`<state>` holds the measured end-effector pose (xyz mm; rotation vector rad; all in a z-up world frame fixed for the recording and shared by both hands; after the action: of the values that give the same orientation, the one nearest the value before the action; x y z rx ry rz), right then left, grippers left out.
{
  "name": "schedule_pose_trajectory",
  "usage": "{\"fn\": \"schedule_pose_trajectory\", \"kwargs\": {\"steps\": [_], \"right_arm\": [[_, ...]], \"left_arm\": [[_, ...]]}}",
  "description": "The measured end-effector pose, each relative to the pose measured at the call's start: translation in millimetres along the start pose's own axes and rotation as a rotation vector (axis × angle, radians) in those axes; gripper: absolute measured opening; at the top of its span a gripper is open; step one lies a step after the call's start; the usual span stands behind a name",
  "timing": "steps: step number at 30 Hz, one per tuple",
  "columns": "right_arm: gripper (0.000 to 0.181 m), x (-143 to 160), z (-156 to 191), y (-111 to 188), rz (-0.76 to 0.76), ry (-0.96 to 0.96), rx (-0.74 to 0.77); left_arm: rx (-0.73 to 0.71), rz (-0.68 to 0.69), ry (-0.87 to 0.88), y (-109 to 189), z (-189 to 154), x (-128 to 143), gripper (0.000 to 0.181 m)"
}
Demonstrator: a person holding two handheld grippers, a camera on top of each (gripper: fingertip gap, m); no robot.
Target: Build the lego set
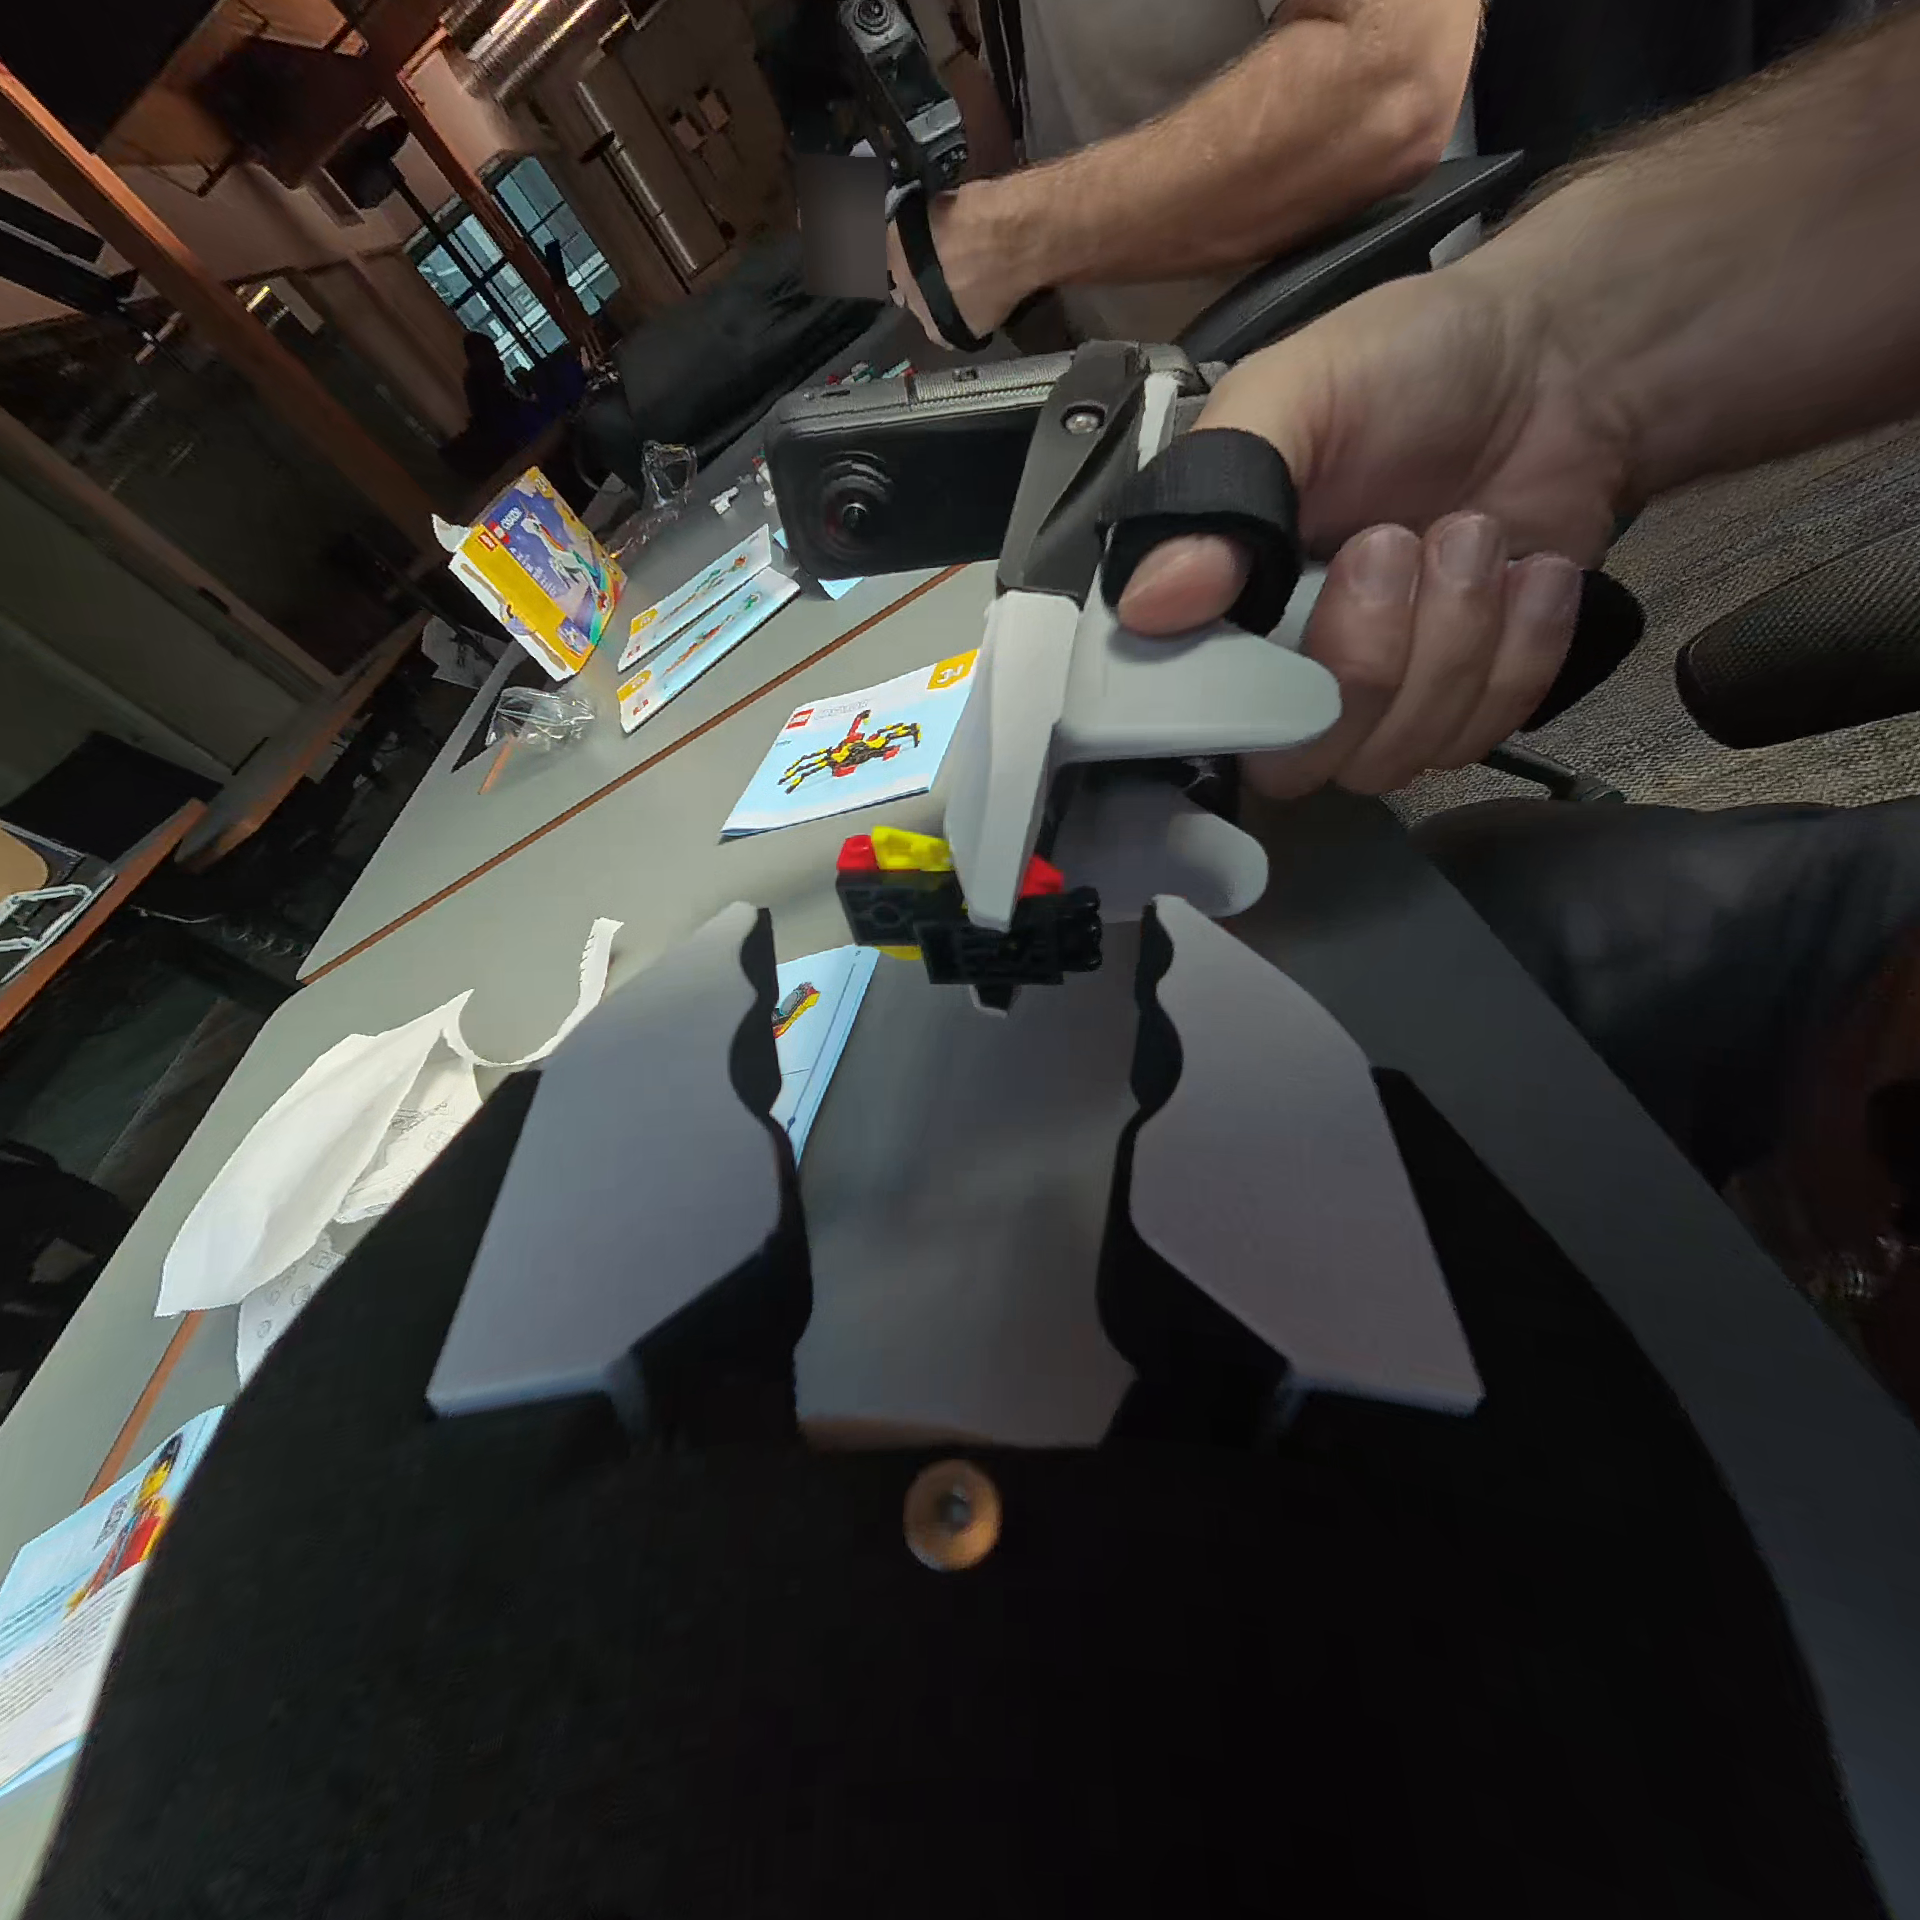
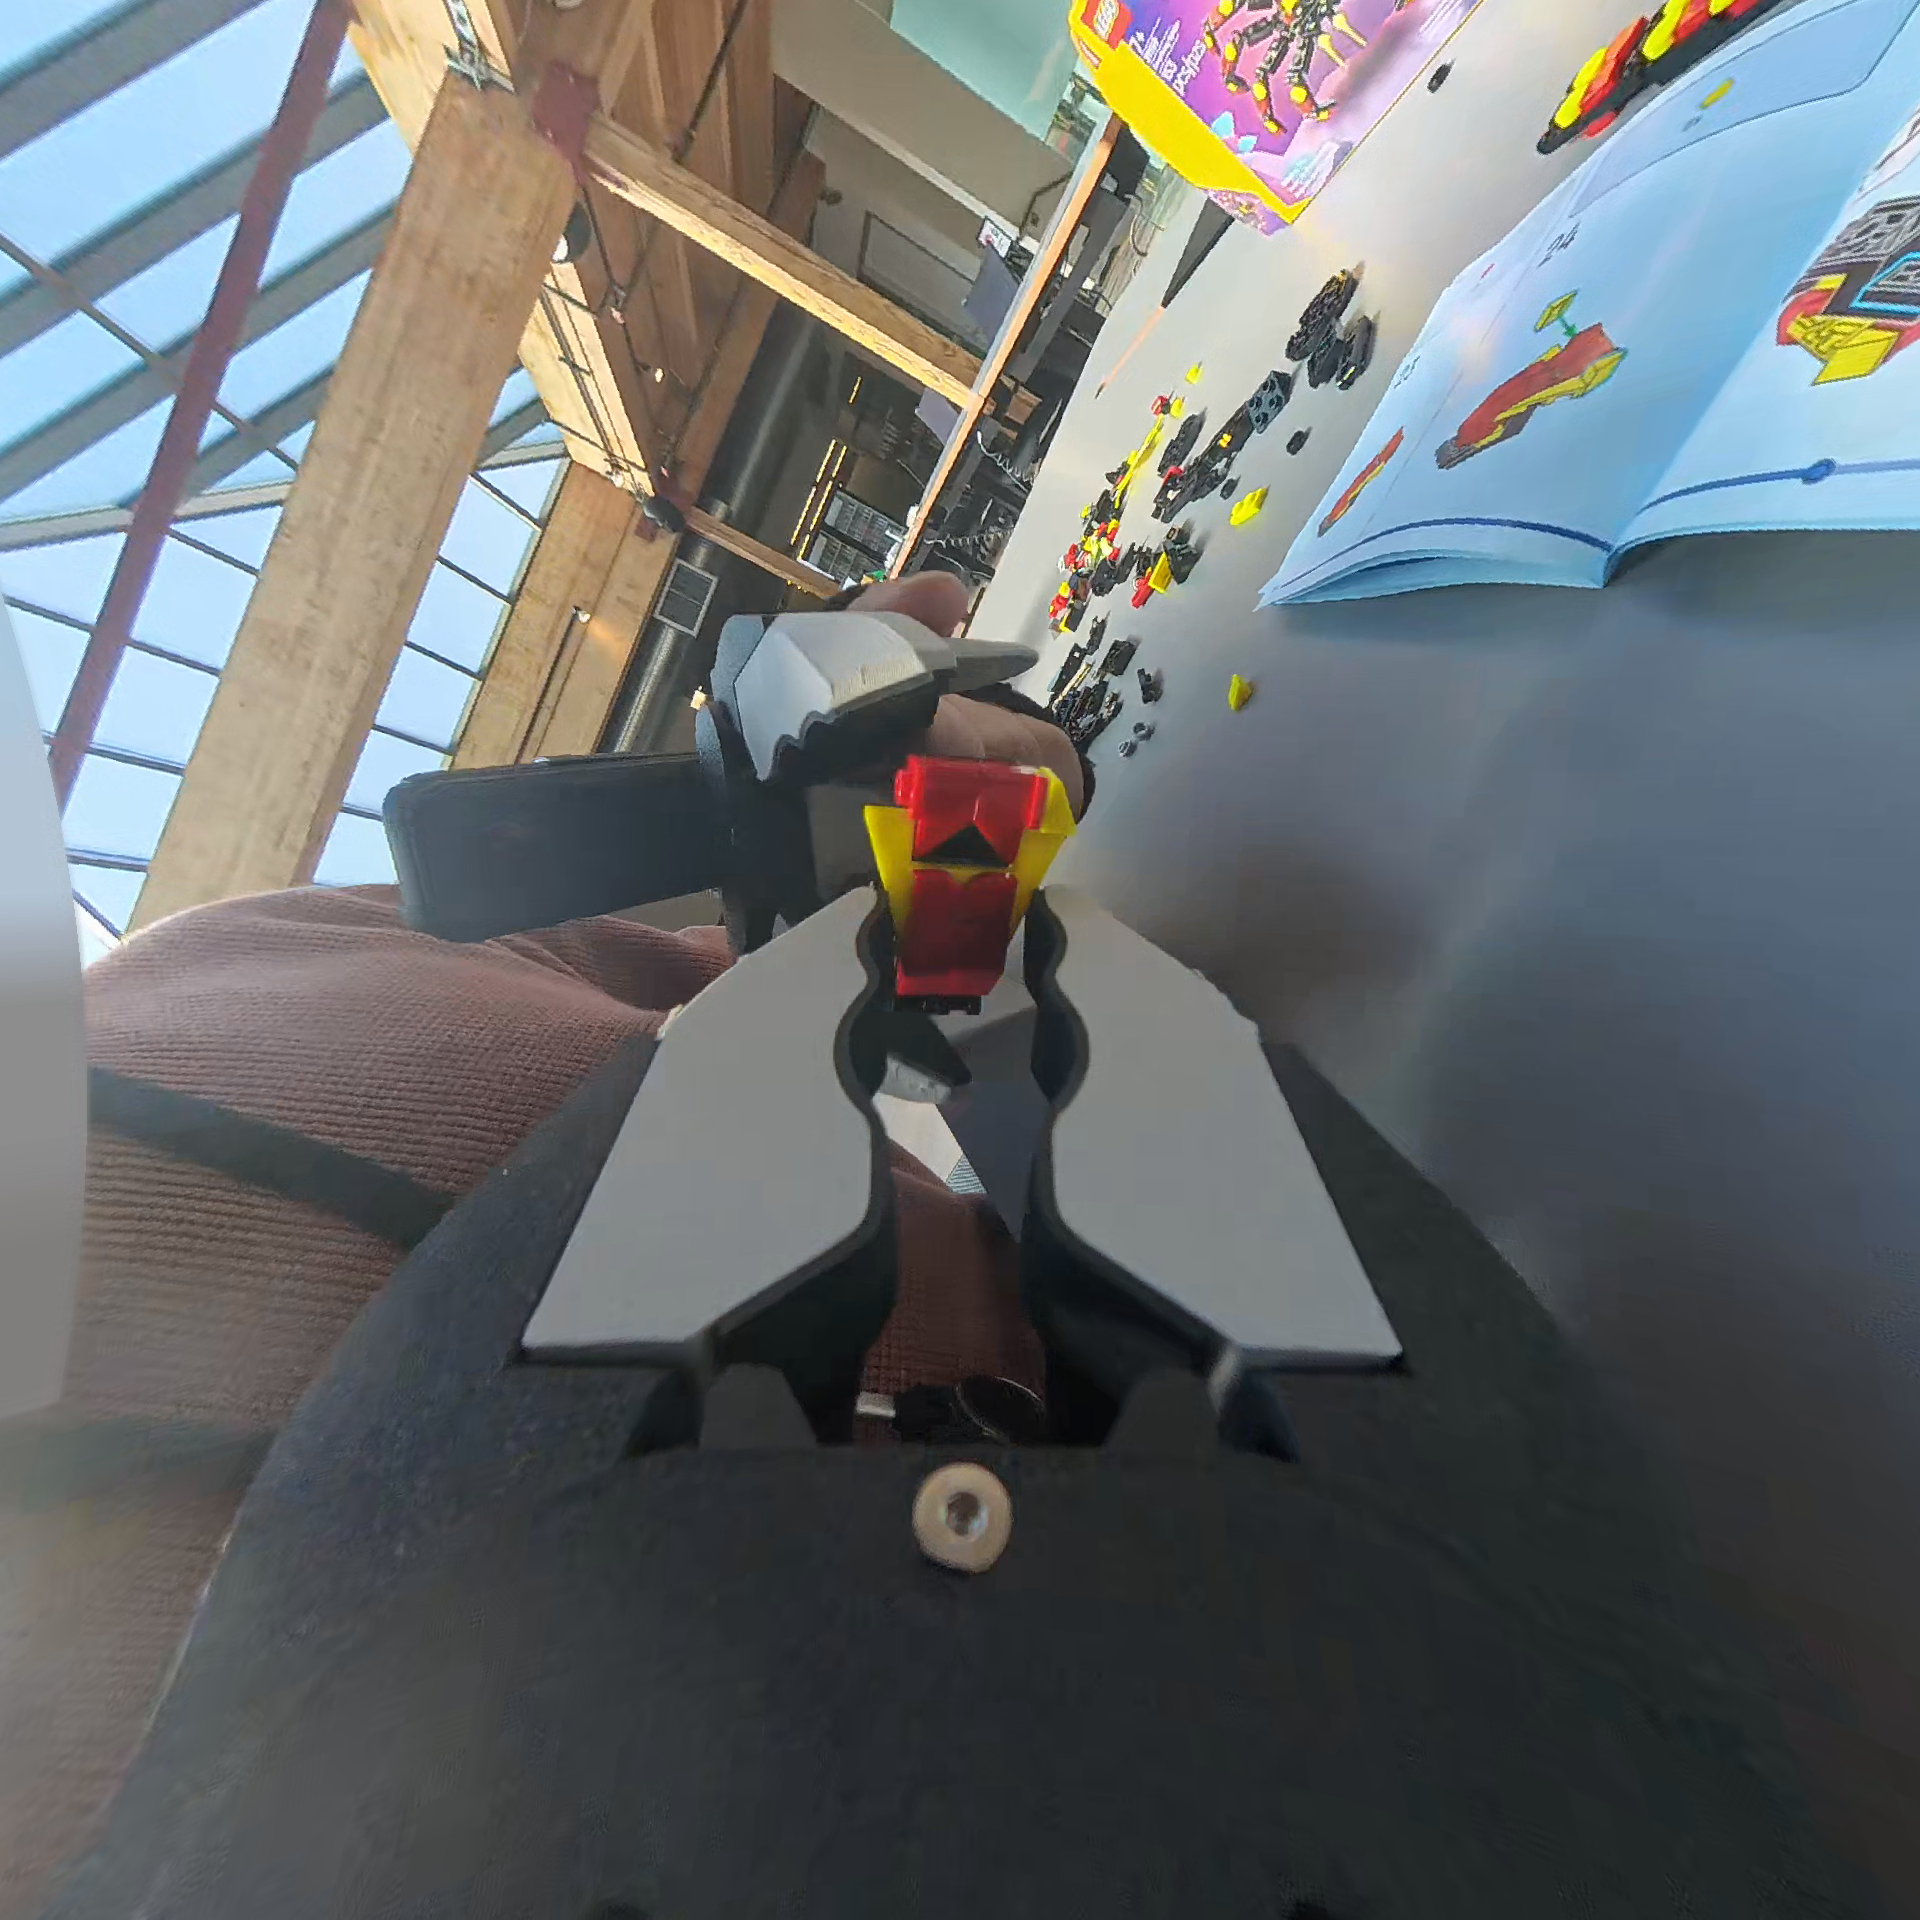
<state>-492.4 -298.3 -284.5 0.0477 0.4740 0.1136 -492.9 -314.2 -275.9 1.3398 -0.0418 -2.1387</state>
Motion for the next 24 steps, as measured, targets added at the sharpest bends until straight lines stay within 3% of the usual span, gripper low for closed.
{"fn": "schedule_pose_trajectory", "kwargs": {"steps": [7, 19, 22, 24], "right_arm": [[0.024, 11, 5, -4, 0.078, -0.025, -0.062], [0.030, 21, 5, -34, 0.168, -0.076, -0.152], [0.037, 16, -9, -35, 0.161, -0.054, -0.071], [0.033, 12, -25, -32, 0.178, 0.060, 0.085]], "left_arm": [[0.147, -0.092, 0.047, 4, -11, -4, 0.050], [0.072, -0.048, 0.132, 32, -16, 16, 0.052], [0.048, -0.013, 0.215, 48, -6, 27, 0.052], [0.062, 0.106, 0.251, 60, -5, 47, 0.052]]}}
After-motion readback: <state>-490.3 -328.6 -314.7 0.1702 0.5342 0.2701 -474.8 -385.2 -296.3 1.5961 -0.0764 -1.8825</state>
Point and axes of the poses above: each gripper's, where its closed fingertips meet, y back along the fingers, x out of its underside, z = x × y across the jaws, the point moved 2 cm from there along y, back along the fingers, and after that the axes turned 7 degrees about z, right-handed, at the moved point
